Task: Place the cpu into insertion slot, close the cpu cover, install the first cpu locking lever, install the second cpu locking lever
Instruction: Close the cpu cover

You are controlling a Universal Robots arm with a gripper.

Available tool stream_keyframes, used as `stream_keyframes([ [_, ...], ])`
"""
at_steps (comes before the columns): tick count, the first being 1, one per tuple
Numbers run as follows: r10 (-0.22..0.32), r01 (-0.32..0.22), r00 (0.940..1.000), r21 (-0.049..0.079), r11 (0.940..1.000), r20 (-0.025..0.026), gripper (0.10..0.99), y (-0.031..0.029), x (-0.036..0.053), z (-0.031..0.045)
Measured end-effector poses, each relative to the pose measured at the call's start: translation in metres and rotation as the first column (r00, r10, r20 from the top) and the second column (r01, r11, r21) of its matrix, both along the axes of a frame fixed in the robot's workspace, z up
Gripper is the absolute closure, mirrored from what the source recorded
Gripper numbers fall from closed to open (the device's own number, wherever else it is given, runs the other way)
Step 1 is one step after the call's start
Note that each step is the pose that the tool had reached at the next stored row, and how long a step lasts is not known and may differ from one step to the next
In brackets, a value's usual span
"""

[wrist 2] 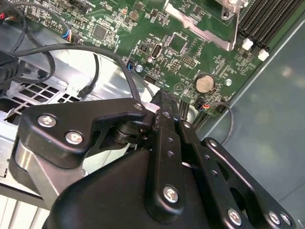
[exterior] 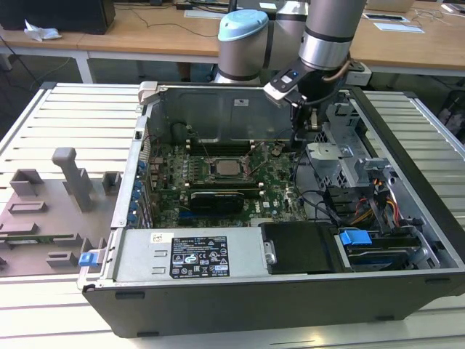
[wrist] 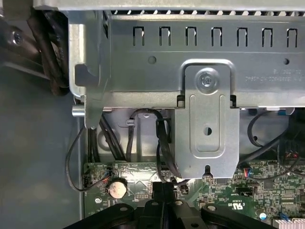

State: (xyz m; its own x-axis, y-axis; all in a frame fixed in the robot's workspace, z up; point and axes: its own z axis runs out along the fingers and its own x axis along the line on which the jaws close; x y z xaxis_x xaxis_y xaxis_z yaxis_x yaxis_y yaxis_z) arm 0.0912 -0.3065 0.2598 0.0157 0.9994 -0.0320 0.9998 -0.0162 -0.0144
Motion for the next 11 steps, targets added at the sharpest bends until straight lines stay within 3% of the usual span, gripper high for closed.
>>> stream_keyframes([
  [11, 0.0, 0.0, 1.0, 0.0, 1.0, 0.0, 0.98, 0.0, 0.0, -0.0096],
])
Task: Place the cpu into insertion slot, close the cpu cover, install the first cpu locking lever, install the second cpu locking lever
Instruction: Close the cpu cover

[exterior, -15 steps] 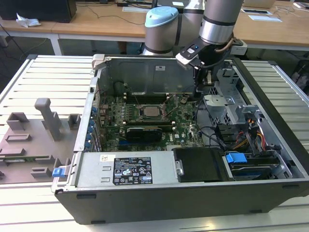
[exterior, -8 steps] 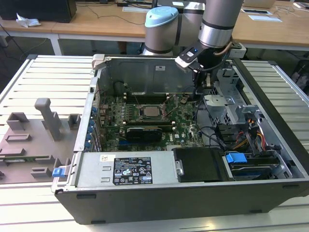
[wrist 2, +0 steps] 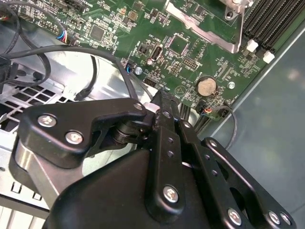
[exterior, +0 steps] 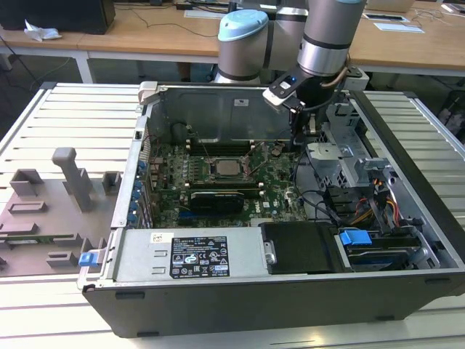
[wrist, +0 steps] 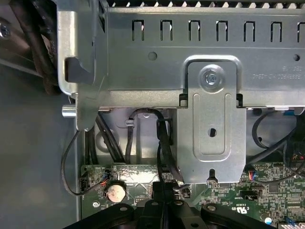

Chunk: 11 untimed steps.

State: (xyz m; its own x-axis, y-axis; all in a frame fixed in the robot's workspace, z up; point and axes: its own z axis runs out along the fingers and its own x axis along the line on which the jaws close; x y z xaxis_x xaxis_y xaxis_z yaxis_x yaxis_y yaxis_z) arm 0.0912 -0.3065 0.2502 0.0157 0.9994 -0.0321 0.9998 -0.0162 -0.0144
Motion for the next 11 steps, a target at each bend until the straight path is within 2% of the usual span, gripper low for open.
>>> stream_keyframes([
  [6, 0.0, 0.0, 1.0, 0.0, 1.0, 0.0, 0.98, 0.0, -0.0002, -0.0064],
  [11, 0.0, 0.0, 1.0, 0.0, 1.0, 0.0, 0.98, 0.0, -0.0156, -0.007],
])
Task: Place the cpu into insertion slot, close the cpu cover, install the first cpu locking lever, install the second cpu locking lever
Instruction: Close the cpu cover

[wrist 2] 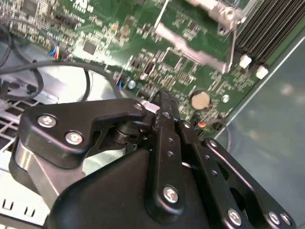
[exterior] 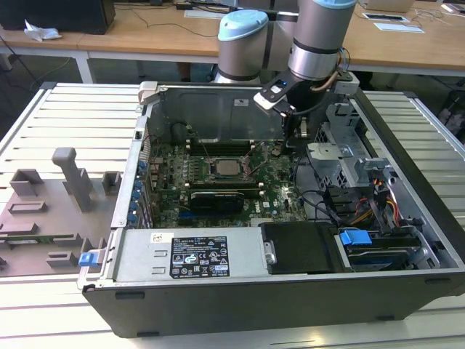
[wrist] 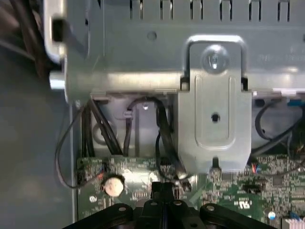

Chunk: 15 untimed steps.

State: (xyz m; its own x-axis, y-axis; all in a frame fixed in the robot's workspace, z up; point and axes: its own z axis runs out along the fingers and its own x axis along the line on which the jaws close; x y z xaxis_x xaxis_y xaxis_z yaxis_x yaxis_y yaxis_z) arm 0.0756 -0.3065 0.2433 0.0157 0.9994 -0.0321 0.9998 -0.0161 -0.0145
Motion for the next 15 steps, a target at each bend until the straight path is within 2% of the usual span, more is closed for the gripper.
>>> stream_keyframes([
  [15, 0.0, 0.0, 1.0, 0.0, 1.0, 0.0001, 0.98, 0.0, -0.0212, -0.0021],
])
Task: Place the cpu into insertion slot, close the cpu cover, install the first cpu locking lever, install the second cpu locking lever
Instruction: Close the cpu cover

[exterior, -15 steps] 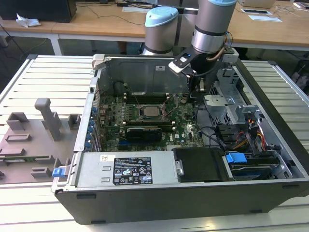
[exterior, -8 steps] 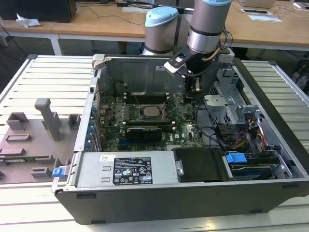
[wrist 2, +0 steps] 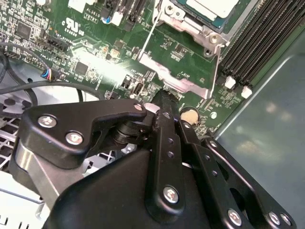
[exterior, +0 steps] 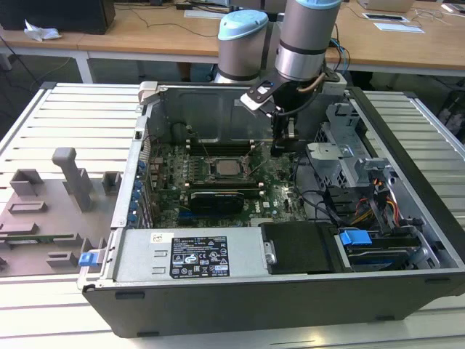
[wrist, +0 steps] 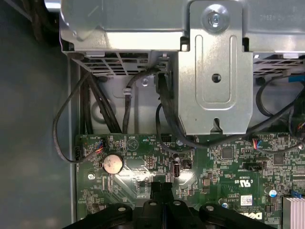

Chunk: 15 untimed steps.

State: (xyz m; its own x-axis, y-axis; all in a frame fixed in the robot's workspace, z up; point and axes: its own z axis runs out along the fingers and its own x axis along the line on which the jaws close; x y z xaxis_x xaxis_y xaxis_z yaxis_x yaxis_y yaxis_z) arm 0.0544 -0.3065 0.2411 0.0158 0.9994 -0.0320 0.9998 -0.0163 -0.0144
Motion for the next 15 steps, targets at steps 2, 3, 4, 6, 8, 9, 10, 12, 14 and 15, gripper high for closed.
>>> stream_keyframes([
  [2, 0.0, 0.0, 1.0, 0.0, 1.0, 0.0, 0.98, 0.0, -0.0028, -0.0004],
  [3, 0.0, 0.0, 1.0, 0.0, 1.0, 0.0, 0.98, 0.0, -0.0039, -0.0006],
  [4, 0.0, 0.0, 1.0, 0.0, 1.0, 0.0, 0.98, 0.0, -0.0047, -0.0007],
  [6, 0.0, 0.0, 1.0, 0.0, 1.0, 0.0, 0.98, 0.0, -0.0063, -0.001],
  [8, 0.0, 0.0, 1.0, 0.0, 1.0, 0.0, 0.98, 0.0, -0.0078, -0.0012],
  [9, 0.0, 0.0, 1.0, 0.0, 1.0, 0.0, 0.98, 0.0, -0.0088, -0.0014],
  [10, 0.0, 0.0, 1.0, 0.0, 1.0, 0.0, 0.98, 0.0, -0.0094, -0.0016],
  [12, 0.0, 0.0, 1.0, 0.0, 1.0, -0.0001, 0.98, 0.0, -0.0106, -0.0022],
  [14, 0.0, 0.0, 1.0, 0.0, 1.0, 0.0, 0.98, 0.0, -0.0113, -0.0028],
  [15, 0.0, 0.0, 1.0, 0.0, 1.0, 0.0, 0.98, 0.0, -0.012, -0.0034],
])
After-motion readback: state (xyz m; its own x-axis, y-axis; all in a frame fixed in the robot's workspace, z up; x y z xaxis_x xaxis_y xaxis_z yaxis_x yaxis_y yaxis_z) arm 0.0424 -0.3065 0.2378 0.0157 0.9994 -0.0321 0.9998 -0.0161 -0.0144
